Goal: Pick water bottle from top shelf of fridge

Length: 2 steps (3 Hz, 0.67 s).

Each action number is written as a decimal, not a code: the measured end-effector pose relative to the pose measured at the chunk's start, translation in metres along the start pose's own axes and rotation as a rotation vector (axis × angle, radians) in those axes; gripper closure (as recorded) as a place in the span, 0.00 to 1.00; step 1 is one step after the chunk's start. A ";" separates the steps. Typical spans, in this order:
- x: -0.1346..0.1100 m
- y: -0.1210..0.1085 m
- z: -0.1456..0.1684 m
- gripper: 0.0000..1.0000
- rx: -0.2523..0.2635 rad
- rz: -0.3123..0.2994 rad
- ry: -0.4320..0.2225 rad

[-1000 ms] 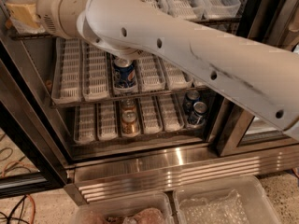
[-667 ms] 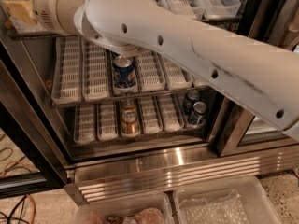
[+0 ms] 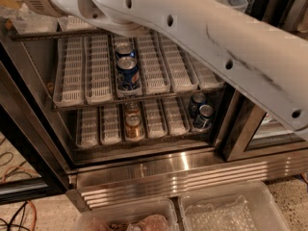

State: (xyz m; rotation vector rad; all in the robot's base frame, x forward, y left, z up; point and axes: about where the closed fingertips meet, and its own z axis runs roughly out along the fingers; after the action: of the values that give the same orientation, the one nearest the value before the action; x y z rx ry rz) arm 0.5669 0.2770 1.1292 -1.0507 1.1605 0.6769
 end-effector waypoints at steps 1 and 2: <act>0.002 0.023 -0.019 1.00 -0.091 -0.048 0.095; 0.022 0.023 -0.053 1.00 -0.149 -0.067 0.240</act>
Offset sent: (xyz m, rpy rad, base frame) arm -0.0486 -0.0928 -0.0722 -0.5192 0.1403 0.1242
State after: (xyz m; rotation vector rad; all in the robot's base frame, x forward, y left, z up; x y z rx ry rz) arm 0.5323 0.2354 1.0985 -1.3189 1.2890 0.6035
